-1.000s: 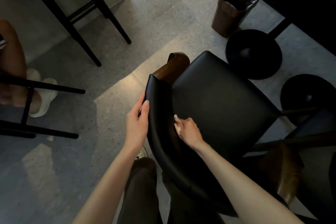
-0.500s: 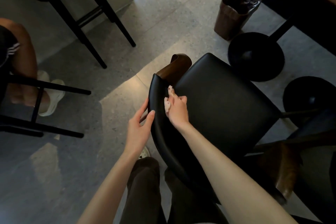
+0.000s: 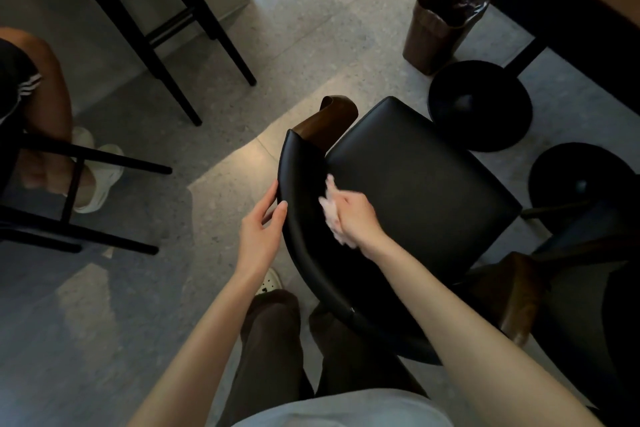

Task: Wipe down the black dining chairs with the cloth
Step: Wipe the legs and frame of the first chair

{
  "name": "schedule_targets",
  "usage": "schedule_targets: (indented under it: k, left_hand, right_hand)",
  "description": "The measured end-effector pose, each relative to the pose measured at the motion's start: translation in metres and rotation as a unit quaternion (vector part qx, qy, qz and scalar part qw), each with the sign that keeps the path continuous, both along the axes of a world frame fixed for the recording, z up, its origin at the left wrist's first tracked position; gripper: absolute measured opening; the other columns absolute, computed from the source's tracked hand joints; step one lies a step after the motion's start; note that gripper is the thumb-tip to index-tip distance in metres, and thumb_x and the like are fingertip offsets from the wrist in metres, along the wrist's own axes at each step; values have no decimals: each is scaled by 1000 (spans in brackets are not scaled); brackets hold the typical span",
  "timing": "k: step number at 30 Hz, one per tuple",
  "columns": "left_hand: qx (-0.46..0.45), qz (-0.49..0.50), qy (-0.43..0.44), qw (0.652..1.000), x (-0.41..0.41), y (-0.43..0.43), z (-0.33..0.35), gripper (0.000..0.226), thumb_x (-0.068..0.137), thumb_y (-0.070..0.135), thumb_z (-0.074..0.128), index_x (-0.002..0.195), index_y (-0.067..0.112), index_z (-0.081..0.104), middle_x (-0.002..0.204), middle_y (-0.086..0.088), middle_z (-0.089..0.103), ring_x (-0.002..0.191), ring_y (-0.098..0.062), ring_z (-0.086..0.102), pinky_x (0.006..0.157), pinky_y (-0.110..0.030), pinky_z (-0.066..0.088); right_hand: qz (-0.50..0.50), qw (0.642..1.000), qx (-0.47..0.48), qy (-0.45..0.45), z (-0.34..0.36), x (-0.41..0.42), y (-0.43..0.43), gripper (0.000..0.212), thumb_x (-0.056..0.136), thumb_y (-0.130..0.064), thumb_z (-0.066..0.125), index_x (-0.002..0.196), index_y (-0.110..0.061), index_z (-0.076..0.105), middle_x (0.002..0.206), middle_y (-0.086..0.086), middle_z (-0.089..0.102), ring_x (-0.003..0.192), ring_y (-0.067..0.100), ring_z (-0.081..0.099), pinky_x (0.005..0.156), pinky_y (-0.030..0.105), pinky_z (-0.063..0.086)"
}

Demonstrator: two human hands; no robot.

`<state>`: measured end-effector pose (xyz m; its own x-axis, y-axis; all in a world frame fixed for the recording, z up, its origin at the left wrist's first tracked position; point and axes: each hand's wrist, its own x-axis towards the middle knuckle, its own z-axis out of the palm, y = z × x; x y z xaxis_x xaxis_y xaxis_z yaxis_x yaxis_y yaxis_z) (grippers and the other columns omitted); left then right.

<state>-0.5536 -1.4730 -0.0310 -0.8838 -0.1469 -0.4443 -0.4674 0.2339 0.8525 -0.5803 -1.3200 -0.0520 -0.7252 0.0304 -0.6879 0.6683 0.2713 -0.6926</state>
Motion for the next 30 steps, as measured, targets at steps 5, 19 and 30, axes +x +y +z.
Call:
schedule_targets:
  k: [5,19,30]
  left_hand:
    - [15,-4,-12,1000,18,-8,-5,51,96,15,54,144,26,40,147,5,44,132,-14,46,109,-42,41]
    - [25,18,-28,999,21,0,2,50,98,18,52,144,30,39,149,7,41,136,-15,41,112,-45,37]
    - [-6,-7,1,1000,19,-2,4,50,97,14,53,145,22,39,148,6,42,135,-13,41,111,-35,38]
  right_hand:
    - [71,967,205,136,9,-13,-55,43,103,-35,37,142,-19,44,117,8,50,96,22,60,75,26,40]
    - [218,968,120,45,5,59,38,32,103,-41,35,110,-40,66,86,1,63,81,17,65,83,37,52]
    - [167,952,242,84,-14,33,-31,47,103,-37,34,149,-35,29,115,7,46,75,16,45,74,30,37]
